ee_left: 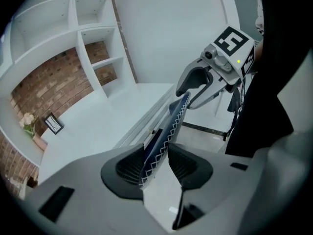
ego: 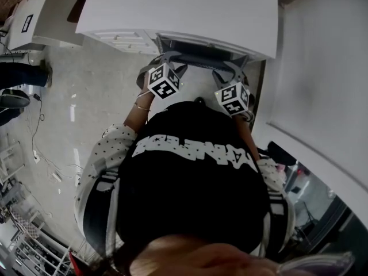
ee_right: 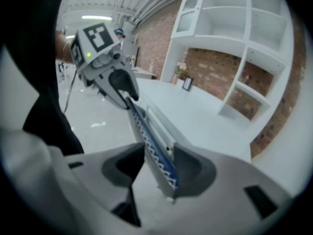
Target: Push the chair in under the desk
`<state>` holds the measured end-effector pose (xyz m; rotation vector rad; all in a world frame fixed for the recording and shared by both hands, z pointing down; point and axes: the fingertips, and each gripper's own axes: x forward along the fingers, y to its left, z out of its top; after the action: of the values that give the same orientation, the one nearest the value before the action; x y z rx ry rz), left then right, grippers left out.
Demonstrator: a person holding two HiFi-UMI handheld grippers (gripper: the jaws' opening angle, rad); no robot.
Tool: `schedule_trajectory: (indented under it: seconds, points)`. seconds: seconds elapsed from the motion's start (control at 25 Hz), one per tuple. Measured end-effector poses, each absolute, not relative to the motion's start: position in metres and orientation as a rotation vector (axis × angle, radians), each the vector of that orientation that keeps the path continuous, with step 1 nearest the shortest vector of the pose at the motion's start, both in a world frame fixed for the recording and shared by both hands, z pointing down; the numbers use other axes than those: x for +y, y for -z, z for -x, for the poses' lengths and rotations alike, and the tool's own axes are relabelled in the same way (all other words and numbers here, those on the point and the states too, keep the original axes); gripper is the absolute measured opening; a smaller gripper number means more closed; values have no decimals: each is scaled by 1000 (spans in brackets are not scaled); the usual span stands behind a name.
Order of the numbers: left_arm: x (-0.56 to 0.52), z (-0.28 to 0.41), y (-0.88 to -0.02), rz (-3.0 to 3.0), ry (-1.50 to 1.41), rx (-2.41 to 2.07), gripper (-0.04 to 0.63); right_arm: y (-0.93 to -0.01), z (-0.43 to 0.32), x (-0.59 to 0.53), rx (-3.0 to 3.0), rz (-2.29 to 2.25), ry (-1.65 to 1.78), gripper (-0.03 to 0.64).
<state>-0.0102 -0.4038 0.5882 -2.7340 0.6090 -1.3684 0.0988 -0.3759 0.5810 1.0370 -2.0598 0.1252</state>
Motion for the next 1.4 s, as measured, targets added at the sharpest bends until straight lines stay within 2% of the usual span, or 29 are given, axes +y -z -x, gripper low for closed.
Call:
schedule_trajectory:
  seconds: [0.08, 0.2, 0.4, 0.44, 1.0, 1.4]
  points:
    - [-403, 11, -575, 2800, 1277, 671, 182, -570, -96, -376, -2131, -1105, -176, 200]
    - [-403, 11, -556, 2895, 1134, 752, 174, -556, -93, -376, -2234, -1203, -285, 126]
    - [-400, 17, -534, 2917, 967, 873, 50, -544, -90, -369, -2335, -1289, -407, 48]
    - [-399, 17, -531, 2927, 935, 890, 42, -538, -90, -369, -2353, -1310, -409, 41]
    - [-388, 7, -458, 2964, 573, 901, 35, -455, -91, -373, -2539, -1525, -320, 31]
    - [-379, 3, -435, 2949, 486, 891, 35, -433, -95, -363, -2551, -1566, -244, 29]
